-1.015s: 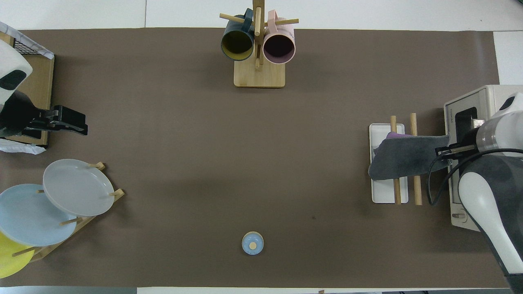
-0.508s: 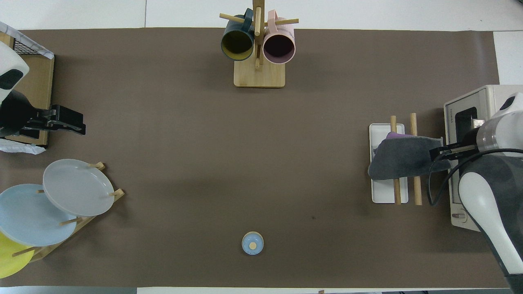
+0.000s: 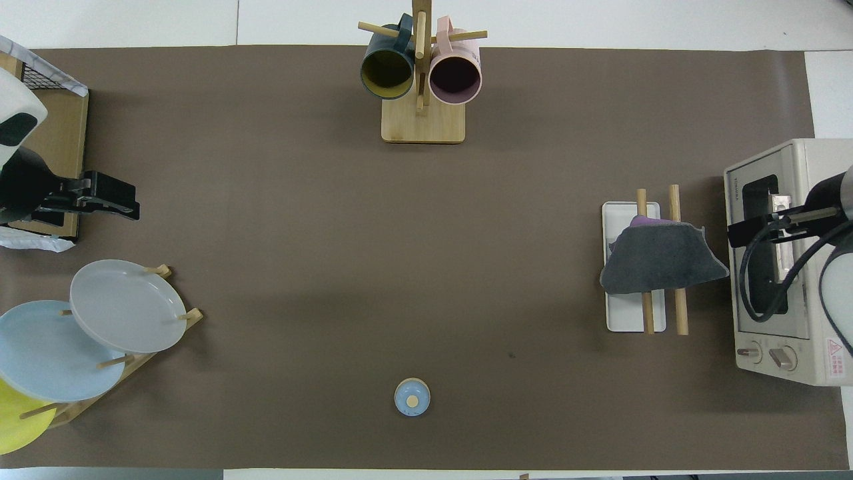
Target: Fold towel and hang on rack
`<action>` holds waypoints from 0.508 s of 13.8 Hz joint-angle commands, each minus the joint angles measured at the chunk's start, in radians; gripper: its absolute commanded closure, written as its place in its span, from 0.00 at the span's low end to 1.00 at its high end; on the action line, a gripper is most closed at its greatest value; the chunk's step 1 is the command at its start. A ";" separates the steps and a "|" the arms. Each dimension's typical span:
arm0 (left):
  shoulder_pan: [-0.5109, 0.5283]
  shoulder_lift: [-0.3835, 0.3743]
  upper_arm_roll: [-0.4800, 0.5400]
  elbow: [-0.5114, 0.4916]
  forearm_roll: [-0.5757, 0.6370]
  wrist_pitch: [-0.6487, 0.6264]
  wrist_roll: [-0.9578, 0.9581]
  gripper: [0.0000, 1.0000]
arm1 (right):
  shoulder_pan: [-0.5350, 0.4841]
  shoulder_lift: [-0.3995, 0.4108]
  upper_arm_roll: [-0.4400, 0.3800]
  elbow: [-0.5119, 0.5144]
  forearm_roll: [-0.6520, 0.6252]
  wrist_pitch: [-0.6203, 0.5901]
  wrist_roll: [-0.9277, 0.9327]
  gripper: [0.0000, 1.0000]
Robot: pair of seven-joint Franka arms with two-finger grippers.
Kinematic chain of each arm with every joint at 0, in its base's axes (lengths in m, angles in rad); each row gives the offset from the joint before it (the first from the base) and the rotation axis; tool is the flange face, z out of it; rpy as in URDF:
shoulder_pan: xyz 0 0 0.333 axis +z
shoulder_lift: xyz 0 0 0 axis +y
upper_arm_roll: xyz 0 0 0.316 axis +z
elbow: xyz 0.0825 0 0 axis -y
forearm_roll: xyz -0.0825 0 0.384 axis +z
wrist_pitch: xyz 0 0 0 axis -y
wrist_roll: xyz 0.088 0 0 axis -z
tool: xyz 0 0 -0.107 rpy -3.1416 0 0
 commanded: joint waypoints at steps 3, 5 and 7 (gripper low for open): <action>0.016 -0.019 -0.001 -0.017 0.013 0.005 0.007 0.00 | -0.002 0.056 0.005 0.084 -0.006 -0.083 0.078 0.00; 0.018 -0.019 -0.003 -0.016 0.013 0.005 0.006 0.00 | 0.008 0.063 0.005 0.092 0.003 -0.089 0.086 0.00; 0.019 -0.019 -0.007 -0.016 0.012 0.010 0.002 0.00 | 0.010 0.069 0.004 0.100 0.005 -0.090 0.086 0.00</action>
